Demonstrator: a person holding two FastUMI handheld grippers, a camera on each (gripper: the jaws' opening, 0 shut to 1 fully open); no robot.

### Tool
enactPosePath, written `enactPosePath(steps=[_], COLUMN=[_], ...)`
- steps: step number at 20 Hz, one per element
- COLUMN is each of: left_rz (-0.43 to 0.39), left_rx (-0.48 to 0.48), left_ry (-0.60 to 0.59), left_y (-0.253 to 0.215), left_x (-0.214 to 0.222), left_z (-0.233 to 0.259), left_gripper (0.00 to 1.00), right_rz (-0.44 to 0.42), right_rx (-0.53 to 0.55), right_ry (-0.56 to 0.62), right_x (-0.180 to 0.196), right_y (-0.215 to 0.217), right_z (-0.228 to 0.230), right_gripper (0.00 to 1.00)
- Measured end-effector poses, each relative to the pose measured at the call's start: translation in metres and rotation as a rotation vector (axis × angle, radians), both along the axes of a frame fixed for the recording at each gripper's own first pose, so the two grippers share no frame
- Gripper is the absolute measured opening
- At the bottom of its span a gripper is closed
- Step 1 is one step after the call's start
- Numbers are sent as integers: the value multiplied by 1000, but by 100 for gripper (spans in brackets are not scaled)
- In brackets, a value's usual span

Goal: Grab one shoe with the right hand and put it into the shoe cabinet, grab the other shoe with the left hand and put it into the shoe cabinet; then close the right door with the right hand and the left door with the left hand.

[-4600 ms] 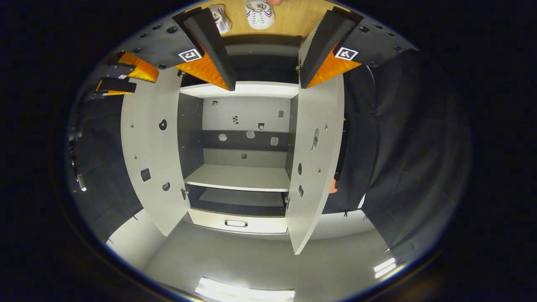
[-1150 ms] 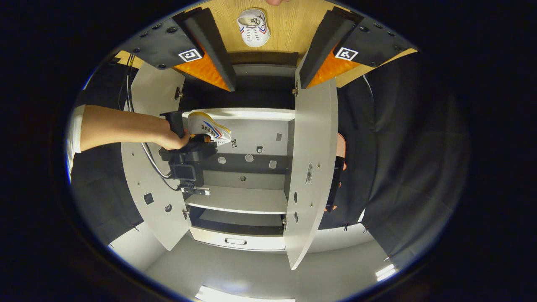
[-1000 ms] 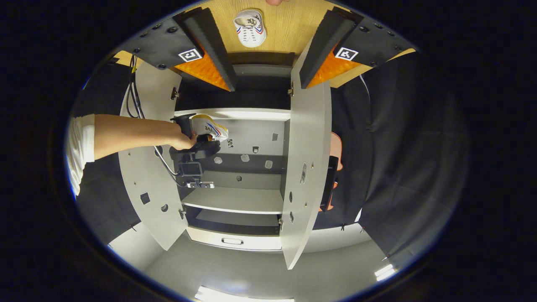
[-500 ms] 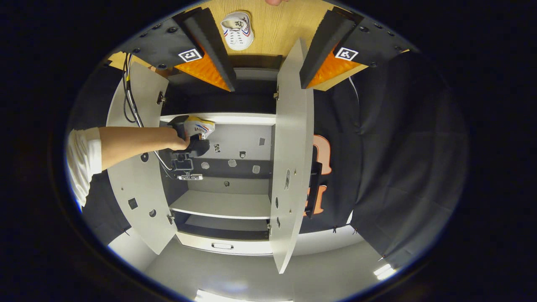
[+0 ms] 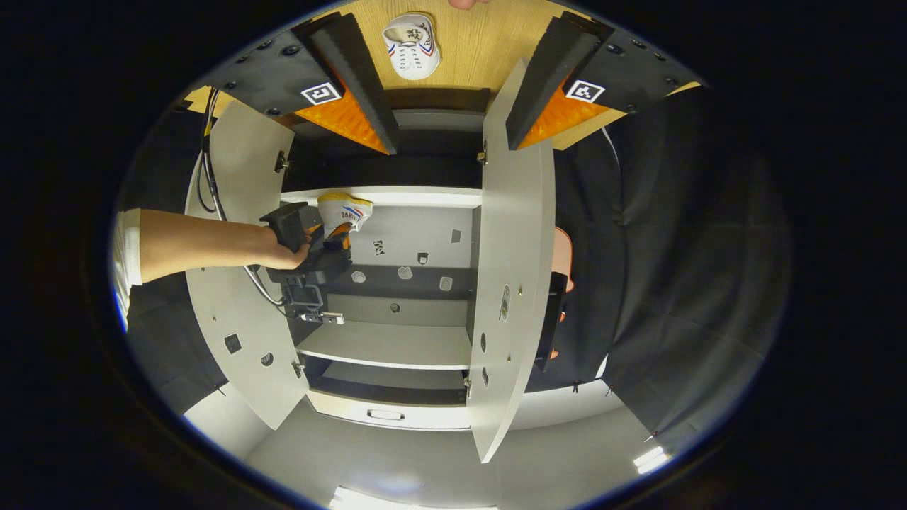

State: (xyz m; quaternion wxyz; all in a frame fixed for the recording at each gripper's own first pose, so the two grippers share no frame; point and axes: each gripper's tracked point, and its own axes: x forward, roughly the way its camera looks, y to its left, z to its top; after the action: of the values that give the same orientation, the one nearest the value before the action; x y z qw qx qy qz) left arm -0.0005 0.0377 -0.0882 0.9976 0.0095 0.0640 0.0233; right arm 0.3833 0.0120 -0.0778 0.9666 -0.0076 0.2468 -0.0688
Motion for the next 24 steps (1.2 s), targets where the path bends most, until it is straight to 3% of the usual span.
enactPosePath(steps=[5, 9, 14, 17, 24], left_rz=[-25, -20, -1, 4, -35], left_rx=[-2, -12, -15, -5, -50], left_ry=[-11, -5, 1, 18, 162], left_y=[-6, -3, 3, 3, -12], left_x=[6, 8, 6, 5, -6], left_z=[1, 1, -1, -6, -59], left_gripper=[99, 99, 99, 99, 99], right_rz=[97, 170, 204, 207, 179], right_rx=[18, 36, 39, 35, -28], right_ry=[-150, -266, -378, -375, -408], right_x=[-49, -115, -208, -257, -336], right_y=[15, 29, 27, 22, 6], right_z=[62, 86, 76, 50, 0], right_gripper=[81, 92, 92, 92, 92])
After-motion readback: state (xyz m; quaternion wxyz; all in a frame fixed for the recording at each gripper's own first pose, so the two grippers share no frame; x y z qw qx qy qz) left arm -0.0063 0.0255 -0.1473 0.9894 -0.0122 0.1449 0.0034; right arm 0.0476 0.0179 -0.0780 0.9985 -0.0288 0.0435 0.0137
